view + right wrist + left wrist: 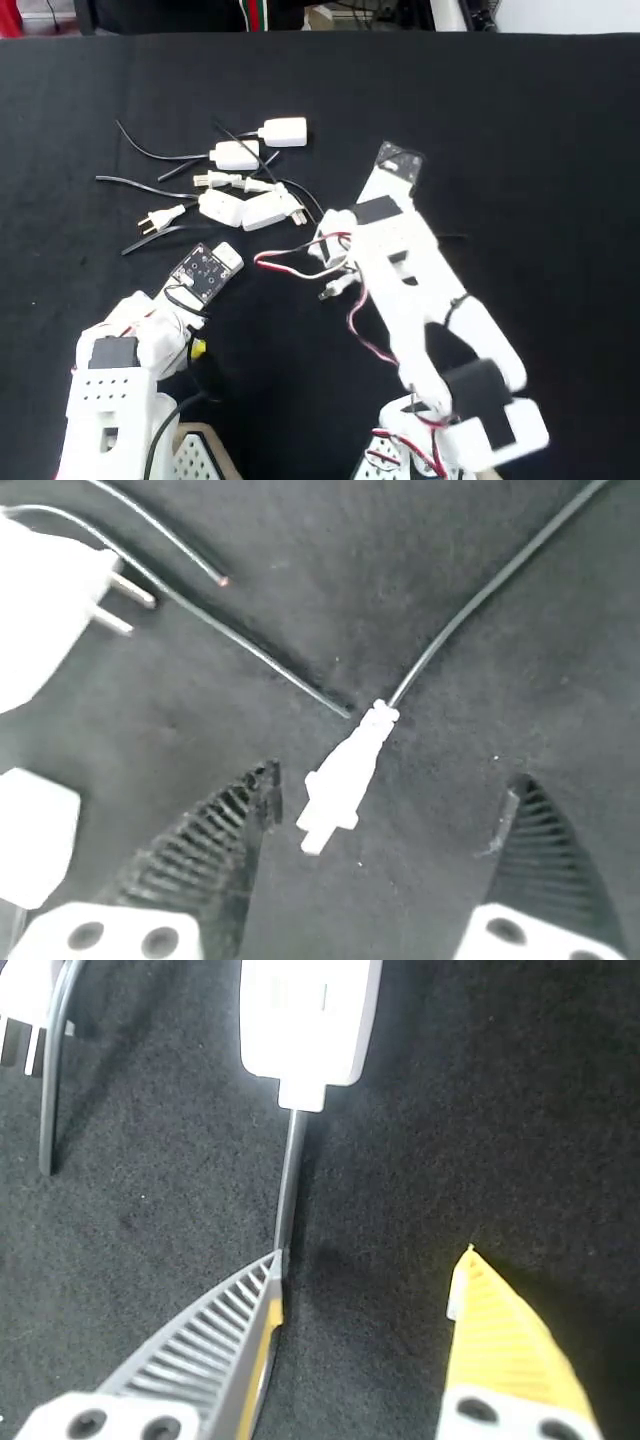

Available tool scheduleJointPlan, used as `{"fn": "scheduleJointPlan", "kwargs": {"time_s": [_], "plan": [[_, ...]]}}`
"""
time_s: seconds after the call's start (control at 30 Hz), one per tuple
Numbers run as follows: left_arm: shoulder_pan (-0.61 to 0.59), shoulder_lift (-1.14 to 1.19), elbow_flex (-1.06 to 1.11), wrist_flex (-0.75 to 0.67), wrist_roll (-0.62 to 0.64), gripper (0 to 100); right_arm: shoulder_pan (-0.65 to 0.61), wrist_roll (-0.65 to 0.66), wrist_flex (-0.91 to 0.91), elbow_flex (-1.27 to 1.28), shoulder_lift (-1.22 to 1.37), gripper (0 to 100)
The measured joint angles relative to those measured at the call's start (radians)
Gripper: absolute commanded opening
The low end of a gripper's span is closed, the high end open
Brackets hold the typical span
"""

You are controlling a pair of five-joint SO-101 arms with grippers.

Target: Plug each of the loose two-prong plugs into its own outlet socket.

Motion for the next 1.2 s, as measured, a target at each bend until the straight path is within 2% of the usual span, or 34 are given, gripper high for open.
{"fn": "scheduleJointPlan", "kwargs": {"time_s": [0.17,0.3,0.37,0.5,0.6,0.77,0.97,1.1,1.2], "plan": [[0.0,0.0,0.0,0.0,0.0,27,-0.009,-0.012,-0.081,-0.006,0.169,33.6],[0.0,0.0,0.0,0.0,0.0,27,-0.008,-0.008,-0.068,-0.028,0.183,32.0],[0.0,0.0,0.0,0.0,0.0,27,-0.009,0.029,-0.051,-0.031,0.183,25.3],[0.0,0.0,0.0,0.0,0.0,27,-0.005,0.114,-0.046,-0.031,0.186,2.2],[0.0,0.0,0.0,0.0,0.0,27,0.002,0.166,-0.041,-0.031,0.209,4.1],[0.0,0.0,0.0,0.0,0.0,27,0.025,0.252,-0.02,-0.031,0.226,1.2],[0.0,0.0,0.0,0.0,0.0,27,0.046,0.459,0.109,-0.124,0.235,1.2],[0.0,0.0,0.0,0.0,0.0,27,0.048,0.697,0.186,-0.195,0.245,1.2],[0.0,0.0,0.0,0.0,0.0,27,0.063,0.93,0.187,-0.209,0.245,1.5]]}}
